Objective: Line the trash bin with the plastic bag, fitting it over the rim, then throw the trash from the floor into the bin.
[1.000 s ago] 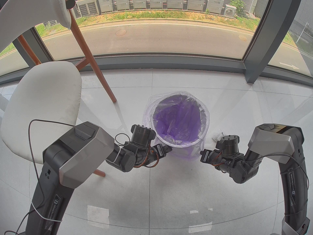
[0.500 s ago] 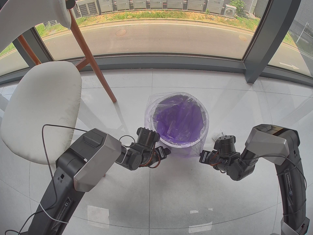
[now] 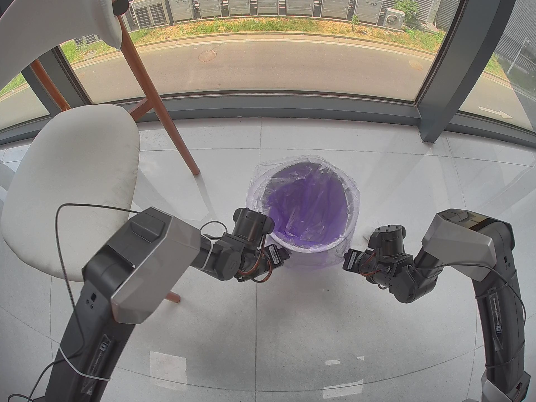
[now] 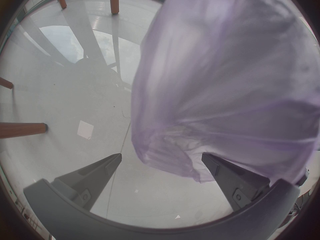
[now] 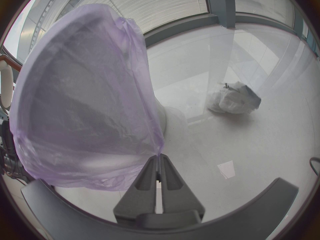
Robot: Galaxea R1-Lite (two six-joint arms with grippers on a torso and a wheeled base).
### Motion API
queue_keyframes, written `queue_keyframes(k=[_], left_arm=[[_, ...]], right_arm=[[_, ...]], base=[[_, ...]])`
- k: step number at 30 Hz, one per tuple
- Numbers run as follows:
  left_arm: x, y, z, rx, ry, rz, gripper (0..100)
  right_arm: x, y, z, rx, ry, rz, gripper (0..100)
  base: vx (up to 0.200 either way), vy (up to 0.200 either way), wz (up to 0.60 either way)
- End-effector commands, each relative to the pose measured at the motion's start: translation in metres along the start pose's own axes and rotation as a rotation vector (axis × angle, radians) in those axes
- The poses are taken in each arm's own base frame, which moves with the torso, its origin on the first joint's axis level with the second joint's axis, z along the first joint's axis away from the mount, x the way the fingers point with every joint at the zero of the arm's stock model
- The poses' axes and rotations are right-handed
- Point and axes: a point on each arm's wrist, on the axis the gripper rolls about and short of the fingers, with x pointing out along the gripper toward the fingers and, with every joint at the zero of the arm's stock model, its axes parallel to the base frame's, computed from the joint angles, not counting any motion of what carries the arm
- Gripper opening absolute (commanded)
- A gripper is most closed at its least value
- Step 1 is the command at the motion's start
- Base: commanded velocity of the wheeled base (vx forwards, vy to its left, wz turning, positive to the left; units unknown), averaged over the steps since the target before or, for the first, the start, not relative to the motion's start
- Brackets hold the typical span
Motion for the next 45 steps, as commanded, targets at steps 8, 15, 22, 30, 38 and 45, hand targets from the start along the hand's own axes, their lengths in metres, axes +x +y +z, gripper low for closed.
queue_keyframes(k=[8, 15, 22, 30, 38, 45], left_arm=[[-0.151, 0.004, -0.012, 0.152, 0.047, 0.043, 100], [-0.260, 0.004, -0.008, 0.165, -0.070, -0.069, 100], [-0.317, 0.016, -0.016, 0.101, -0.146, -0.130, 100], [-0.323, 0.024, -0.012, 0.078, -0.189, -0.123, 100], [-0.346, 0.011, -0.003, 0.093, -0.337, -0.255, 100], [-0.351, 0.016, 0.009, 0.262, -0.370, -0.248, 100]], right_arm=[[-0.023, 0.010, 0.023, -0.020, 0.001, -0.004, 0], [-0.022, 0.006, 0.013, -0.077, 0.032, -0.010, 0], [-0.034, 0.008, 0.018, -0.110, -0.010, 0.009, 100], [-0.099, 0.001, 0.026, -0.156, 0.005, 0.050, 100], [-0.174, 0.007, 0.047, -0.163, -0.139, 0.172, 100], [-0.193, 0.017, 0.061, -0.174, -0.206, 0.200, 100]], base=[[0.000, 0.000, 0.00], [0.000, 0.000, 0.00], [0.000, 0.000, 0.00], [0.000, 0.000, 0.00], [0.000, 0.000, 0.00], [0.086, 0.000, 0.00]])
